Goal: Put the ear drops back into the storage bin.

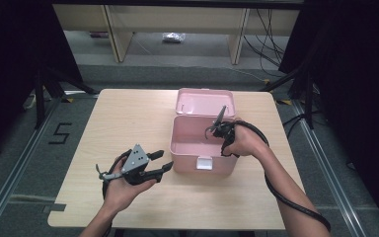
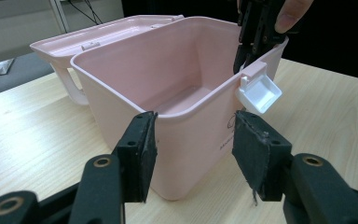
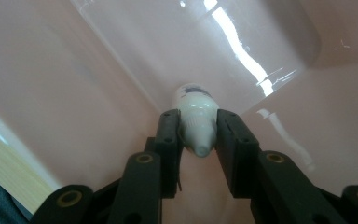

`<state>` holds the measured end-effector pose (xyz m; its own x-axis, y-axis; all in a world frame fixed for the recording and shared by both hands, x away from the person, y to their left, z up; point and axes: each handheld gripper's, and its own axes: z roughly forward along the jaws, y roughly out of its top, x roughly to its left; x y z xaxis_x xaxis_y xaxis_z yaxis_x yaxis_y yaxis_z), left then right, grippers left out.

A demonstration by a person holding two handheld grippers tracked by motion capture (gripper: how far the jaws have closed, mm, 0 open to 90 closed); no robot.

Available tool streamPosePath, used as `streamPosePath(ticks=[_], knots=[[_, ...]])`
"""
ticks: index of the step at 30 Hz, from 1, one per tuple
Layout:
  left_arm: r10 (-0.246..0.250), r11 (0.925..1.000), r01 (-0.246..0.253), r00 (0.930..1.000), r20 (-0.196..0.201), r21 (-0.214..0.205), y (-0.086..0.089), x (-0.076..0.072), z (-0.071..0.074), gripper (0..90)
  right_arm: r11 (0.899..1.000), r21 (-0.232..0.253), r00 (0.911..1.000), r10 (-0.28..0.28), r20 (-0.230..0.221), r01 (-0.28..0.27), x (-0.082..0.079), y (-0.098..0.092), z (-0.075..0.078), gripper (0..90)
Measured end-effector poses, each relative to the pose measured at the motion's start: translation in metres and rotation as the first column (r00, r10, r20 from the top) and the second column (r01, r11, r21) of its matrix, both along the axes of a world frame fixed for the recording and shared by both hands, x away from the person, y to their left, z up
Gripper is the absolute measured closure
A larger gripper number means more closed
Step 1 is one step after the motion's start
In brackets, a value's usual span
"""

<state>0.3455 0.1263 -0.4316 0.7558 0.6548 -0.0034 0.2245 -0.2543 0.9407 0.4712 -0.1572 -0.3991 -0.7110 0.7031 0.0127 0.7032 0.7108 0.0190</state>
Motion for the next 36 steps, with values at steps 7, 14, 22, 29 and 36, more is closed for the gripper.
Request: streamPosePath(ticks=[7,14,22,29,36], knots=[[0.002,1.0000,-0.002,1.0000,0.002,0.003,0.001,0.000,0.000,48.4,1.000,-0.005,1.0000,-0.005,-0.006,0.005,0.000,0.001,-0.001,70.3],[-0.001,1.0000,0.001,1.0000,0.002,0.003,0.000,0.000,0.000,48.3,1.000,-0.003,1.0000,-0.007,-0.004,0.007,0.000,0.001,0.000,68.5],[-0.001,1.0000,0.001,1.0000,0.002,0.003,0.000,0.000,0.000,48.2,1.000,0.016,0.9997,-0.021,0.010,0.021,0.002,-0.004,0.005,65.2],[-0.005,1.0000,0.005,1.0000,0.003,0.007,-0.001,0.000,0.000,48.2,0.998,0.036,0.9985,-0.048,0.025,0.047,0.001,-0.007,0.013,64.2],[-0.007,0.9999,0.007,1.0000,0.000,0.008,-0.001,-0.001,0.000,48.2,0.997,0.069,0.9978,-0.049,0.044,0.046,0.002,-0.010,0.021,63.1]])
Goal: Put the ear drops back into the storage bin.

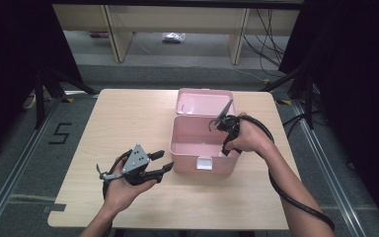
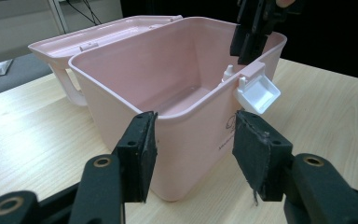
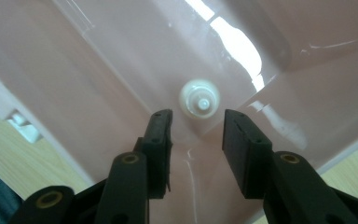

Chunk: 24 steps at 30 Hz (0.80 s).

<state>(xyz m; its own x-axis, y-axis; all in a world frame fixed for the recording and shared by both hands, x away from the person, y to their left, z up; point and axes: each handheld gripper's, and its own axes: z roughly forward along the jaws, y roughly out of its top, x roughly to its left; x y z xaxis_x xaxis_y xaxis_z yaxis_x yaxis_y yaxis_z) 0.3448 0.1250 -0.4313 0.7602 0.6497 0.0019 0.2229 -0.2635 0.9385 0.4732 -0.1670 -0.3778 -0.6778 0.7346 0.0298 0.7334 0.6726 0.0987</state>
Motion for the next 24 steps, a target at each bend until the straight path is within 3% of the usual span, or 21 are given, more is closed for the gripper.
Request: streamPosePath(ticks=[2,3,4,6,8,15,23,24], knots=[[-0.001,1.0000,0.001,1.0000,0.000,-0.001,-0.001,0.000,0.000,48.2,1.000,0.021,0.9997,0.014,0.019,-0.014,0.001,-0.001,0.002,62.5],[-0.003,1.0000,0.003,1.0000,0.001,-0.009,-0.001,0.000,-0.001,48.3,1.000,0.019,0.9998,-0.019,0.002,0.019,-0.001,0.000,0.005,62.3],[-0.002,1.0000,0.002,1.0000,-0.002,-0.004,-0.002,0.000,-0.001,48.3,0.999,0.029,0.9996,0.020,0.021,-0.021,0.001,-0.003,0.007,62.1],[-0.008,1.0000,0.008,1.0000,-0.005,-0.004,-0.003,0.000,-0.002,48.3,0.999,0.044,0.9993,0.007,0.037,-0.008,0.001,-0.004,0.010,61.6],[-0.009,1.0000,0.009,0.9999,-0.010,-0.003,-0.004,0.001,-0.002,48.4,0.997,0.065,0.9973,0.038,0.063,-0.042,0.004,-0.007,0.012,61.3],[-0.012,0.9999,0.012,0.9999,-0.011,-0.008,-0.006,0.003,-0.001,50.0,0.992,0.124,0.9942,-0.026,0.104,0.013,0.008,-0.013,0.026,60.2],[-0.024,0.9995,0.023,0.9995,-0.022,-0.020,-0.009,0.003,-0.002,55.5,0.980,0.185,0.9800,-0.098,0.173,0.066,0.015,-0.023,0.033,60.2],[-0.022,0.9995,0.021,0.9996,-0.020,-0.021,-0.009,0.003,-0.002,55.8,0.975,0.204,0.9765,-0.125,0.175,0.088,0.017,-0.024,0.034,60.2]])
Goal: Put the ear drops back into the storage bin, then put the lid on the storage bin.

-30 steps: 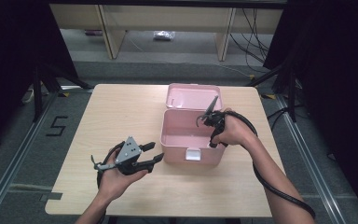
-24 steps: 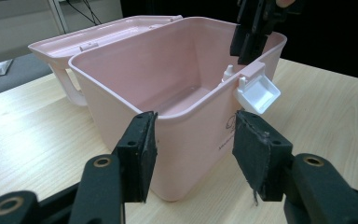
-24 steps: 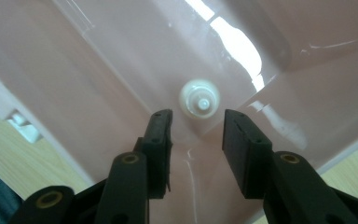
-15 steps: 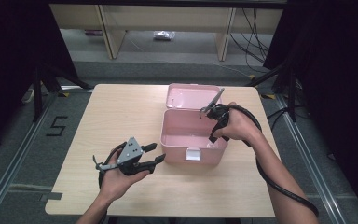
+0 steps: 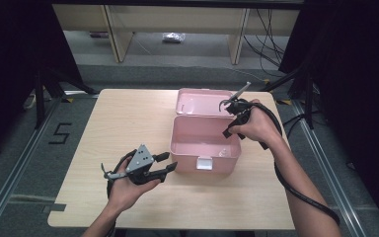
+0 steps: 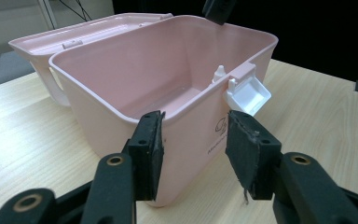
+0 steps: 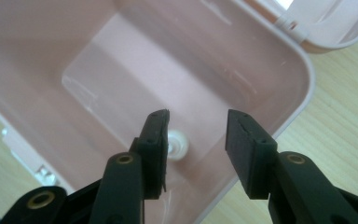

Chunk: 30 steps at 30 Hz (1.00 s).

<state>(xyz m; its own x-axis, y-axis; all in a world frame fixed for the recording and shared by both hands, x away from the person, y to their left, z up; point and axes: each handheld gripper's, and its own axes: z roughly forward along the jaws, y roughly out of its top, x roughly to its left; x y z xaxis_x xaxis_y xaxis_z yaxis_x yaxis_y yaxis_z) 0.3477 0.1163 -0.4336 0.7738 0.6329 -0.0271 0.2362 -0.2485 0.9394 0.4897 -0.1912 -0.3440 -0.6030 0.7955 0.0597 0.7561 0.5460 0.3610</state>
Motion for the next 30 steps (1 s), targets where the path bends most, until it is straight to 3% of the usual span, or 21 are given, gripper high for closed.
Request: streamPosePath(ticks=[2,4,5,13,16,20,24,30], knots=[[0.002,1.0000,-0.002,1.0000,0.003,-0.001,0.000,0.000,0.000,56.1,1.000,0.005,0.9995,-0.025,0.017,0.024,0.002,-0.002,0.000,60.8],[0.004,1.0000,-0.004,1.0000,0.005,-0.007,0.000,0.000,0.001,56.1,0.996,0.026,0.9961,-0.088,0.005,0.088,0.002,-0.002,0.001,61.4],[0.000,0.9998,0.000,1.0000,0.008,-0.018,0.000,0.000,0.001,56.2,0.998,0.032,0.9979,-0.053,0.038,0.052,0.004,-0.005,0.000,61.7],[0.003,0.9996,-0.003,0.9998,0.018,-0.028,0.001,-0.003,0.005,58.1,0.995,0.047,0.9956,-0.088,0.033,0.086,0.004,-0.003,0.008,62.9],[-0.004,0.9995,0.005,0.9998,0.018,-0.032,0.000,-0.005,0.006,60.2,0.990,0.032,0.9901,-0.137,0.033,0.136,0.004,-0.001,0.010,63.8],[-0.010,0.9990,0.011,0.9999,0.009,-0.044,-0.004,-0.005,0.007,64.0,0.991,0.058,0.9903,-0.128,0.055,0.124,0.009,-0.005,0.011,64.5],[-0.029,0.9984,0.028,0.9996,-0.005,-0.050,-0.007,-0.005,0.006,68.3,0.980,0.078,0.9807,-0.187,0.057,0.183,0.011,-0.009,0.014,66.9],[-0.048,0.9954,0.045,0.9983,-0.031,-0.085,-0.011,-0.007,0.008,79.3,0.972,0.078,0.9723,-0.226,0.060,0.221,0.018,-0.010,0.014,70.5]])
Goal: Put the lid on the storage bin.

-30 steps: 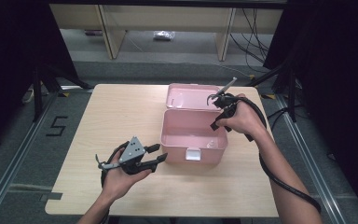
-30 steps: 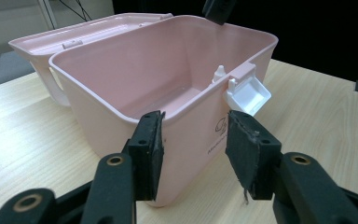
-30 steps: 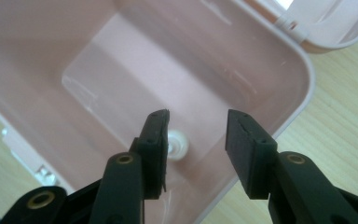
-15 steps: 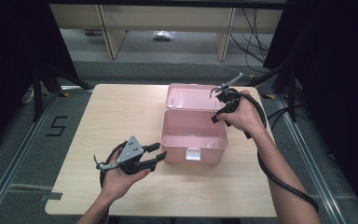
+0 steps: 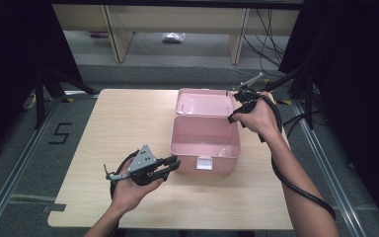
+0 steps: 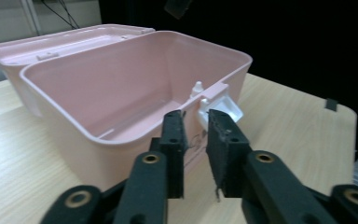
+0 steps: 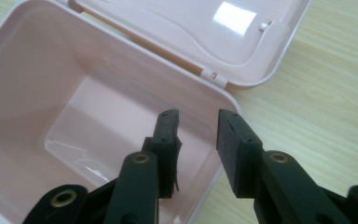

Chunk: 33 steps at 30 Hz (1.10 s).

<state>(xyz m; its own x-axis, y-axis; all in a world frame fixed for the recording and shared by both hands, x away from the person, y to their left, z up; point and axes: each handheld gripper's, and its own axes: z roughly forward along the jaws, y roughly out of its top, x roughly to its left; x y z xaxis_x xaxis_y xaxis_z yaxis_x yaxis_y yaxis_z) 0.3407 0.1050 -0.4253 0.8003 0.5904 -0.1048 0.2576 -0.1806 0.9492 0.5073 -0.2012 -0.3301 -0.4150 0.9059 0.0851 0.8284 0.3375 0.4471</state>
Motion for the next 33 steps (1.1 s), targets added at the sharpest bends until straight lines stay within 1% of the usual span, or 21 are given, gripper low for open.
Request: streamPosePath(ticks=[3,4,5,7,9,10,11,14,16,18,19,21,22,23,24,25,28,29,31,32,33], knots=[[-0.011,0.9998,0.011,0.9999,-0.011,-0.014,-0.002,-0.001,0.001,86.3,0.999,0.005,0.9991,-0.043,0.009,0.043,0.005,-0.001,0.002,72.5],[-0.018,0.9997,0.017,0.9998,-0.011,-0.017,-0.003,-0.001,0.002,88.0,1.000,0.004,0.9994,-0.025,0.023,0.025,0.007,-0.004,0.002,73.4],[-0.028,0.9994,0.028,0.9995,-0.012,-0.019,-0.004,0.000,0.002,89.2,0.999,0.013,0.9988,-0.044,0.020,0.044,0.008,-0.004,0.003,74.1],[-0.043,0.9989,0.043,0.9990,-0.010,-0.018,-0.007,0.001,0.003,89.8,0.998,0.002,0.9976,-0.057,0.038,0.057,0.012,-0.006,0.002,76.1],[-0.055,0.9983,0.055,0.9985,-0.006,-0.020,-0.011,0.002,0.004,90.0,0.995,0.014,0.9947,-0.098,0.031,0.097,0.016,-0.006,0.002,78.1],[-0.063,0.9978,0.062,0.9980,-0.001,-0.021,-0.012,0.003,0.004,90.0,0.997,0.006,0.9958,-0.079,0.046,0.079,0.019,-0.008,0.001,79.0],[-0.074,0.9969,0.075,0.9972,0.007,-0.024,-0.015,0.004,0.004,90.0,0.995,0.011,0.9948,-0.095,0.038,0.095,0.020,-0.008,0.001,79.8],[-0.090,0.9956,0.090,0.9959,0.010,-0.023,-0.021,0.008,0.004,89.8,0.994,-0.003,0.9920,-0.113,0.056,0.113,0.029,-0.010,-0.001,81.3],[-0.098,0.9951,0.098,0.9950,0.016,-0.014,-0.028,0.011,0.003,89.8,0.990,0.004,0.9890,-0.141,0.045,0.141,0.035,-0.010,-0.004,81.5],[-0.106,0.9944,0.106,0.9942,0.016,0.001,-0.033,0.014,0.001,89.9,0.991,-0.016,0.9896,-0.129,0.064,0.130,0.041,-0.014,-0.006,82.2],[-0.114,0.9935,0.113,0.9934,0.019,0.012,-0.038,0.017,-0.001,89.8,0.991,-0.008,0.9894,-0.130,0.065,0.130,0.044,-0.015,-0.007,82.2],[-0.123,0.9921,0.123,0.9922,0.017,0.025,-0.044,0.021,-0.003,89.9,0.985,0.001,0.9835,-0.171,0.058,0.172,0.051,-0.015,-0.010,82.4],[-0.124,0.9918,0.123,0.9922,0.015,0.034,-0.047,0.022,-0.004,89.9,0.986,-0.016,0.9838,-0.165,0.071,0.166,0.055,-0.016,-0.012,82.5],[-0.128,0.9912,0.127,0.9916,0.018,0.037,-0.050,0.024,-0.005,89.9,0.984,-0.002,0.9822,-0.178,0.060,0.178,0.057,-0.017,-0.013,82.3],[-0.130,0.9908,0.129,0.9914,0.017,0.042,-0.053,0.026,-0.006,89.9,0.986,-0.012,0.9835,-0.164,0.076,0.166,0.060,-0.019,-0.016,82.2],[-0.130,0.9903,0.129,0.9913,0.018,0.052,-0.055,0.028,-0.007,89.9,0.979,0.008,0.9781,-0.203,0.046,0.203,0.063,-0.016,-0.016,82.2],[-0.128,0.9899,0.126,0.9916,0.021,0.065,-0.061,0.032,-0.010,89.8,0.976,0.009,0.9751,-0.216,0.051,0.216,0.071,-0.017,-0.019,82.1],[-0.124,0.9899,0.122,0.9919,0.025,0.072,-0.063,0.033,-0.011,89.9,0.978,0.009,0.9758,-0.208,0.068,0.208,0.074,-0.019,-0.021,82.0],[-0.132,0.9887,0.130,0.9909,0.024,0.074,-0.065,0.034,-0.014,89.9,0.973,0.007,0.9714,-0.231,0.055,0.231,0.079,-0.017,-0.022,82.0],[-0.134,0.9884,0.132,0.9907,0.024,0.074,-0.066,0.034,-0.015,89.9,0.978,-0.009,0.9756,-0.208,0.069,0.210,0.083,-0.019,-0.024,82.1],[-0.140,0.9873,0.137,0.9899,0.025,0.080,-0.068,0.034,-0.016,89.9,0.977,0.000,0.9745,-0.215,0.065,0.215,0.085,-0.019,-0.025,82.1]])
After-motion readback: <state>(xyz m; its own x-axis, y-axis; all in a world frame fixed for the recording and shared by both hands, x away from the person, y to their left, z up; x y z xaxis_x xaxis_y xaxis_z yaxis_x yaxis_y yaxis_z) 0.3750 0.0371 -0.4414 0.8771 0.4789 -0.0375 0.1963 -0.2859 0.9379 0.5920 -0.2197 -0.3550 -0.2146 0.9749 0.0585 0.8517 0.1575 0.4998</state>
